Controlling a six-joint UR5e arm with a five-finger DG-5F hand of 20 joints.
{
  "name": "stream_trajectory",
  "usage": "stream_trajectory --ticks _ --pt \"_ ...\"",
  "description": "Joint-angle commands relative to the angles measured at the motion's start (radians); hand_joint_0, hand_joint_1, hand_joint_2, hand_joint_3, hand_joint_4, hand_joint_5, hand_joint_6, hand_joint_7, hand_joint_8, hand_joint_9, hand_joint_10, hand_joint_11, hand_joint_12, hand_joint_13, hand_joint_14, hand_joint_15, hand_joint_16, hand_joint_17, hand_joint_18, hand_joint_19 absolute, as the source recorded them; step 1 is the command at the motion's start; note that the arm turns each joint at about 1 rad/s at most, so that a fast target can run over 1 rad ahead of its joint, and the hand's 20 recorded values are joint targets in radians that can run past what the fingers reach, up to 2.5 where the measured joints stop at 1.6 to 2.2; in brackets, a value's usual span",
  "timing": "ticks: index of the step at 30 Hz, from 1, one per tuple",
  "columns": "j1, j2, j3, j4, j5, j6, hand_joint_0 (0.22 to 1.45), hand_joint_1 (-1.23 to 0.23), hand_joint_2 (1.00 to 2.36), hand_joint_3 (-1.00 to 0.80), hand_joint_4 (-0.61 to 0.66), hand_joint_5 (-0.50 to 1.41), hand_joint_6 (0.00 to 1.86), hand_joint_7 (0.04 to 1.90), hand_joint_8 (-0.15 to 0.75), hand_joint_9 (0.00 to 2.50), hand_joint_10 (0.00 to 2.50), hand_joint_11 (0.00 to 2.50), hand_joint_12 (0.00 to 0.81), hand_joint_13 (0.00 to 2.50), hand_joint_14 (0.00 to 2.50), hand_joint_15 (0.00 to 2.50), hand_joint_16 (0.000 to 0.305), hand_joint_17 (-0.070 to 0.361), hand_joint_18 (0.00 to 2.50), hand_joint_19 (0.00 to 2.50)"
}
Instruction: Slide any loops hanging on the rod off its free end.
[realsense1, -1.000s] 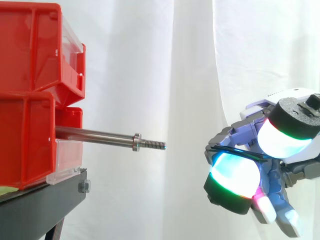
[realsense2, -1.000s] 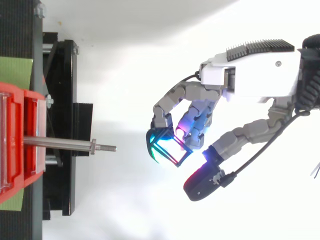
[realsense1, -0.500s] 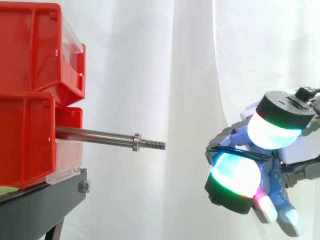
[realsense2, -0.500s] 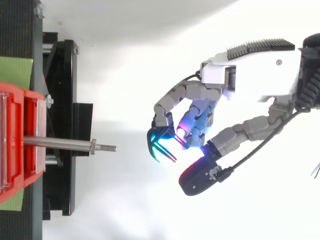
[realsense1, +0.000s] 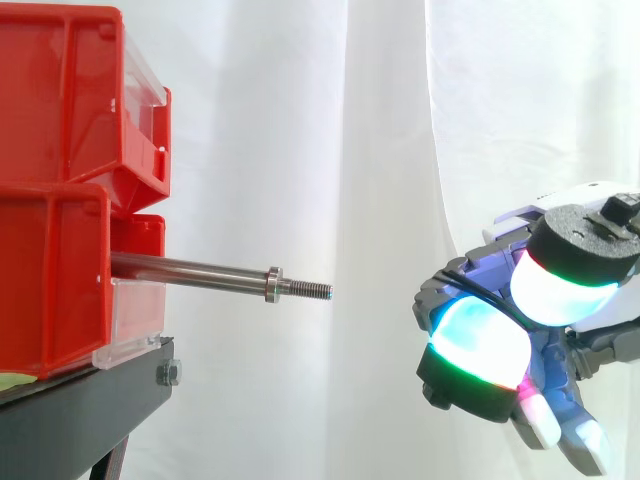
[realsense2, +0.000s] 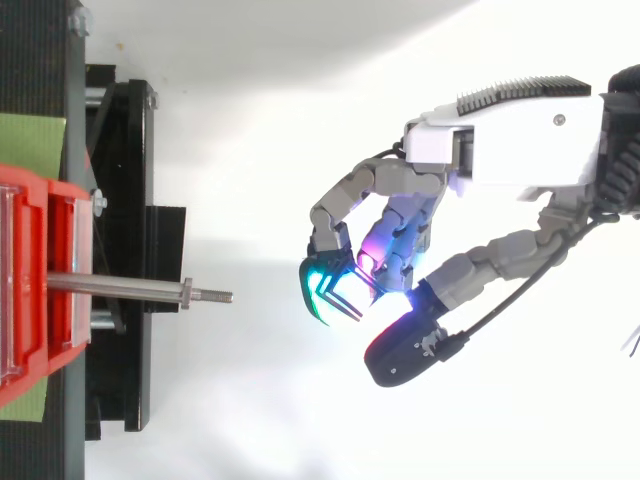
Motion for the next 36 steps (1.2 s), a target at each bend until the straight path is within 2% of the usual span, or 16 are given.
stream_trajectory --ticks 1,13,19,21,23,28,36 --pt "-0.002 0.0 0.0 -0.004 0.0 0.006 0.67 -0.79 1.0 -0.45 0.03 -0.19 0.88 1.0 0.282 0.98 0.02 0.46 0.245 1.19 0.01 0.37 0.042 0.094 1.11 0.51" --pt "-0.001 0.023 0.001 -0.041 0.0 0.012 0.69 -0.82 1.0 -0.5 0.03 -0.19 0.89 0.96 0.282 0.98 0.01 0.46 0.24 1.19 0.01 0.36 0.04 0.091 1.12 0.5" --pt "-0.001 0.032 0.001 -0.072 0.011 0.013 0.7 -0.83 1.0 -0.5 0.04 -0.19 0.89 0.94 0.28 0.97 0.01 0.46 0.24 1.2 0.01 0.36 0.04 0.09 1.13 0.49" --pt "-0.001 0.034 0.0 -0.081 0.015 0.032 0.7 -0.84 1.0 -0.5 0.04 -0.19 0.89 0.94 0.278 0.98 0.01 0.46 0.24 1.2 0.01 0.36 0.04 0.091 1.13 0.49" --pt "-0.001 0.032 0.0 -0.092 0.02 0.075 0.7 -0.84 1.0 -0.5 0.04 -0.19 0.89 0.93 0.281 0.98 0.01 0.46 0.241 1.2 0.02 0.36 0.04 0.09 1.13 0.49" --pt "0.002 0.034 0.001 -0.11 0.025 0.111 0.69 -0.85 1.0 -0.5 0.06 -0.19 0.89 0.93 0.281 0.98 0.02 0.46 0.237 1.2 0.01 0.36 0.04 0.09 1.13 0.49" --pt "0.004 0.045 0.001 -0.13 0.026 0.114 0.67 -0.87 1.0 -0.5 0.08 -0.19 0.89 0.94 0.279 0.98 0.01 0.46 0.241 1.2 0.01 0.36 0.04 0.09 1.13 0.5"
